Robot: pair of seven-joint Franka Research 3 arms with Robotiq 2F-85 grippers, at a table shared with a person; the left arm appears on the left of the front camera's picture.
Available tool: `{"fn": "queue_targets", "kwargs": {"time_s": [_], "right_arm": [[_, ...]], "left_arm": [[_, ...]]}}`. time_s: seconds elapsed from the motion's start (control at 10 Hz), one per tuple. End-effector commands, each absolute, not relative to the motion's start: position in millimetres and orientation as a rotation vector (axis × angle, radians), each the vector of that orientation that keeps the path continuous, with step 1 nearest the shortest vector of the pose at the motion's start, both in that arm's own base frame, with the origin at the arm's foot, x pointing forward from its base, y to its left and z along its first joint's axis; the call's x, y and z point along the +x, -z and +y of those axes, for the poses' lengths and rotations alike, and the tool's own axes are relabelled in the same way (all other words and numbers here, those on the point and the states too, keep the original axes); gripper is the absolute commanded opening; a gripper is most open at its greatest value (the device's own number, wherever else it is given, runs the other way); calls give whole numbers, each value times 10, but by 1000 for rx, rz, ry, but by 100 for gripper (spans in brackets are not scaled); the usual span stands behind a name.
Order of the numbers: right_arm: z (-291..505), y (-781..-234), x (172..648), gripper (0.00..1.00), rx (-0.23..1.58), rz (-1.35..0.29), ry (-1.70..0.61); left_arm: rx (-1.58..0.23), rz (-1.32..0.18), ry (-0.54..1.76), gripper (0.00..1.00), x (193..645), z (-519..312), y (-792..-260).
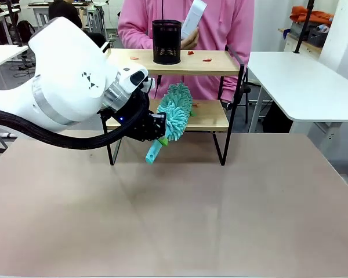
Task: Clean the shelf.
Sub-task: Clean the specific tier of the Shelf with the Duster once objects are removed.
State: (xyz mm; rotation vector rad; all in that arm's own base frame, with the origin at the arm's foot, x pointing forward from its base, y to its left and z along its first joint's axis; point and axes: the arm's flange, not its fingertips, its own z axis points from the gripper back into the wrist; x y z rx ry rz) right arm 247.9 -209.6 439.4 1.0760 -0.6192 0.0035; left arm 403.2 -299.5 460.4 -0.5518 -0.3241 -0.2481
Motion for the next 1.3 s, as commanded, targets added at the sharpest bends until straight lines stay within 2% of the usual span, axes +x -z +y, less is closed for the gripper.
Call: {"fn": "queue_targets", "kwargs": {"time_s": [0.0,0.4,0.6,1.0,1.2], "right_arm": [[-2102,-4413,2507,100,1082,-650,-23],[-2102,-4413,2507,100,1082,-650,-23],[-2102,-4413,2507,100,1082,-650,-23],[-2102,-4413,2507,100,1082,-650,-23],[-2102,-4413,2507,100,1082,-650,-23]], "left_arm": [[-582,-281,332,12,4005,-3050,-4668],[-540,-172,578,12,3911,-3021,-4631],[-613,-166,649,12,3905,-2915,-4699],[-520,-36,771,12,3867,-2452,-4706],[-582,-7,791,12,3775,-2185,-4793]]}}
